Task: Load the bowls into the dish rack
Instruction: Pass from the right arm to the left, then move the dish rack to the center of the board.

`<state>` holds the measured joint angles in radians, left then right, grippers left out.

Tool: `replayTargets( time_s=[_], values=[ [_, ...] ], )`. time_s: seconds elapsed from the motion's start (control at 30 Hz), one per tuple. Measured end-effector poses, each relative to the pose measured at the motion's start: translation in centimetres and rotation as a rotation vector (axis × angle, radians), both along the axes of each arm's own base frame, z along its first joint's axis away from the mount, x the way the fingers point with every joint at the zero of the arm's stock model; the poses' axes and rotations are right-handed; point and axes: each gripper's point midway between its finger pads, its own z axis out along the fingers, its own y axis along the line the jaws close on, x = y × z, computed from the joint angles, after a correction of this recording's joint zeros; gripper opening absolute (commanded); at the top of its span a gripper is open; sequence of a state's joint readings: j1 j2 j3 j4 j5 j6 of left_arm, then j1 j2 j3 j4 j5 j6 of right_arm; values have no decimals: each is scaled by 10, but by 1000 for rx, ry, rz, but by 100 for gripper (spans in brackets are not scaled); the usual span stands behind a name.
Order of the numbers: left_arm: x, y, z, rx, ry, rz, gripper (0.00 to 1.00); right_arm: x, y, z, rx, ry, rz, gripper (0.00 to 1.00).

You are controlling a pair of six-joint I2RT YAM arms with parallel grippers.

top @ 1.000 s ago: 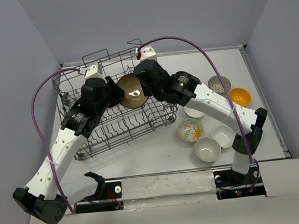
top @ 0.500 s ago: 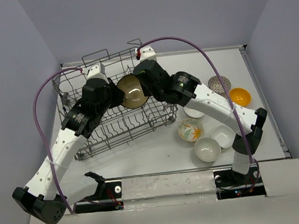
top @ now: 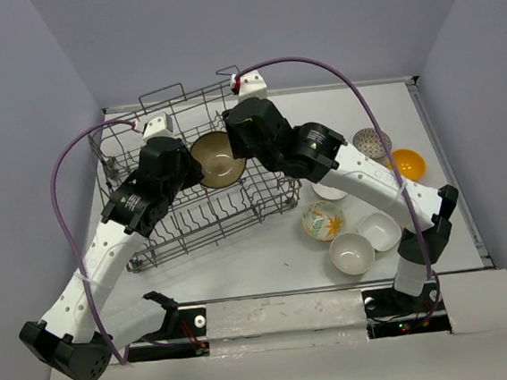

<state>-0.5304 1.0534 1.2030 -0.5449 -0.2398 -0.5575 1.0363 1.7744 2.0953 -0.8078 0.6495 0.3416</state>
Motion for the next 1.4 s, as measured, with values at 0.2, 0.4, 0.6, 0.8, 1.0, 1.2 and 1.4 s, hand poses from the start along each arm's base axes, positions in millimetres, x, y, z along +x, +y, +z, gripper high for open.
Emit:
replayTargets(
  time_s=[0.2, 0.4, 0.6, 0.8, 1.0, 1.2, 1.4],
  values=[
    [-3, 11, 11, 1, -41, 40, 0, -1, -12, 15, 18, -32, -31, 61],
    [-2, 37, 11, 67, -55, 158, 0, -13, -48, 29, 40, -60, -88, 63],
    [-3, 91, 15, 236, -54, 403, 0, -32, -91, 24, 42, -61, -145, 68],
    [4, 136, 52, 310, -122, 634, 0, -23, -96, 5, -32, -66, -206, 71],
    [8, 187, 65, 430, -118, 835, 0, -20, -88, -24, -97, -33, -199, 72],
    [15, 221, 56, 625, -39, 954, 0, -16, -91, -42, -141, -20, -200, 74],
    [25, 228, 55, 736, -10, 980, 0, 19, -122, -45, -116, -4, -281, 74]
  ],
)
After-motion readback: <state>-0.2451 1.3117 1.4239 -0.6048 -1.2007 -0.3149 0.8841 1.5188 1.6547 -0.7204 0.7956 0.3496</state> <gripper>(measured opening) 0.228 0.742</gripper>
